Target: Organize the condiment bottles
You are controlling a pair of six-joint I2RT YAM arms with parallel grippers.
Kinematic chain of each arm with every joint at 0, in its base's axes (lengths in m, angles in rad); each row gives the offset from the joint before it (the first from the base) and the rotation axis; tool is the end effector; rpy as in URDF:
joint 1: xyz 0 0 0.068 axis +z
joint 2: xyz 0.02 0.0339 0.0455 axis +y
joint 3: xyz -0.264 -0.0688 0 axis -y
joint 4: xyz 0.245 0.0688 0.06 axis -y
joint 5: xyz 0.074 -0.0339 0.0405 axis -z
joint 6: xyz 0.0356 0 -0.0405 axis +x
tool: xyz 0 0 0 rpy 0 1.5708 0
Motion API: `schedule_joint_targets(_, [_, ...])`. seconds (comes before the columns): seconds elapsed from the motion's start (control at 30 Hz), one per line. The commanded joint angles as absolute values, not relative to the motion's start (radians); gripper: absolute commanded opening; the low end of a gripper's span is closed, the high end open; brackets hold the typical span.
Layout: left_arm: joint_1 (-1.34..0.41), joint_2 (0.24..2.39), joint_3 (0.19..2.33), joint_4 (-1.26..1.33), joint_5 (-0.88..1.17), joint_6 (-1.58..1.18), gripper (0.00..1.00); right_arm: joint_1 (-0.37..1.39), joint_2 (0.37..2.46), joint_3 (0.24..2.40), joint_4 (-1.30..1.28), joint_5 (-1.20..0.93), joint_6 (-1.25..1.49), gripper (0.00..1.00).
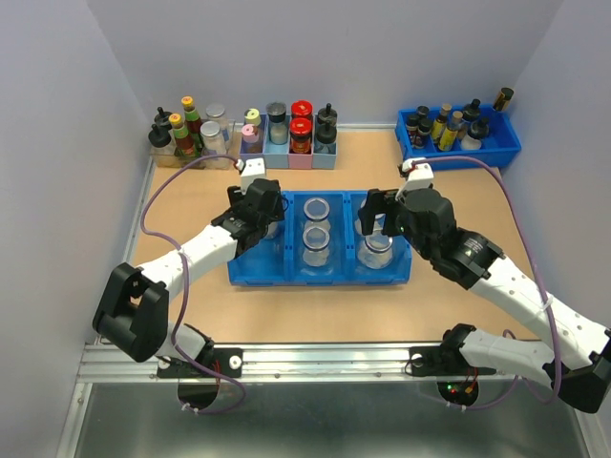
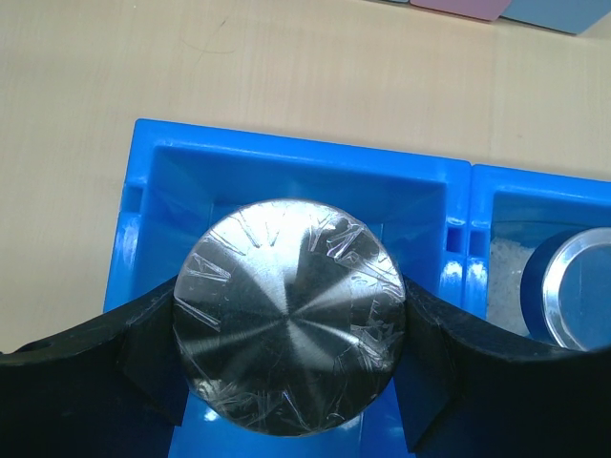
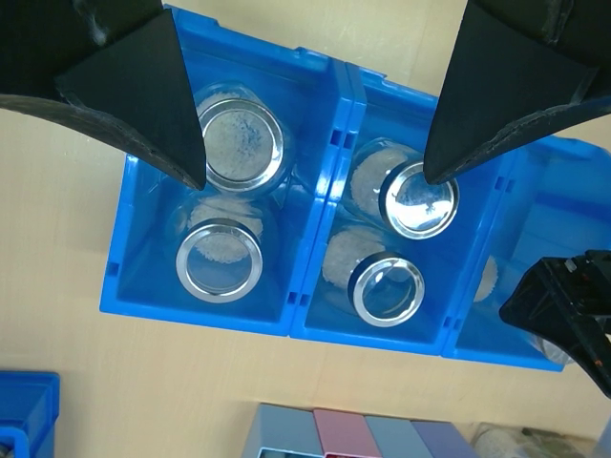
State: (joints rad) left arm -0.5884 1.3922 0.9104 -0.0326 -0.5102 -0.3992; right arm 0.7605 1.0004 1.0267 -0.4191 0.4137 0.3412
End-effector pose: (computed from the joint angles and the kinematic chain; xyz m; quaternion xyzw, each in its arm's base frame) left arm 0.2671 -0.1573 0.2612 -0.0477 0.8440 -0.0392 0.5327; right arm 0.1687 0.1408 0.3613 -0.0578 0.8197 0.1391 0.5526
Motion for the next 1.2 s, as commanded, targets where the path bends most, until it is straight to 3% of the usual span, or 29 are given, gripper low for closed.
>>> schedule_joint_targets(0.0, [-0.592, 1.355, 0.937, 0.002, -0.587, -0.422, 0.51, 0.764, 0.98, 1.0, -0.408, 0.414, 0.356, 1.0])
schedule_joint_targets(0.07, [-0.592, 1.359, 0.946, -0.034, -0.603, -0.426, 0.6, 0.764, 0.98, 0.999, -0.41, 0.413, 0.357, 1.0])
schedule_joint_targets(0.23, [-0.594, 1.364, 0.96, -0.066, -0.615, -0.437, 0.75, 0.764, 0.979, 1.002, -0.41, 0.41, 0.359, 1.0])
schedule_joint_targets(0.37, [-0.594, 1.364, 0.965, -0.067, -0.607, -0.44, 0.81, 0.764, 0.98, 1.005, -0.41, 0.408, 0.354, 1.0])
schedule_joint_targets(0.43, [-0.594, 1.361, 0.966, -0.066, -0.606, -0.445, 0.99, 0.764, 0.98, 1.003, -0.411, 0.408, 0.354, 1.0])
schedule_joint_targets(0.93, [-0.603, 1.293, 1.072, -0.175, -0.439, -0.431, 0.99, 0.764, 0.95, 1.0, -0.417, 0.446, 0.368, 1.0])
schedule_joint_targets(1.17, [-0.604, 1.033, 1.028, -0.219, -0.353, -0.427, 0.99, 0.764, 0.913, 0.98, -0.43, 0.474, 0.397, 1.0])
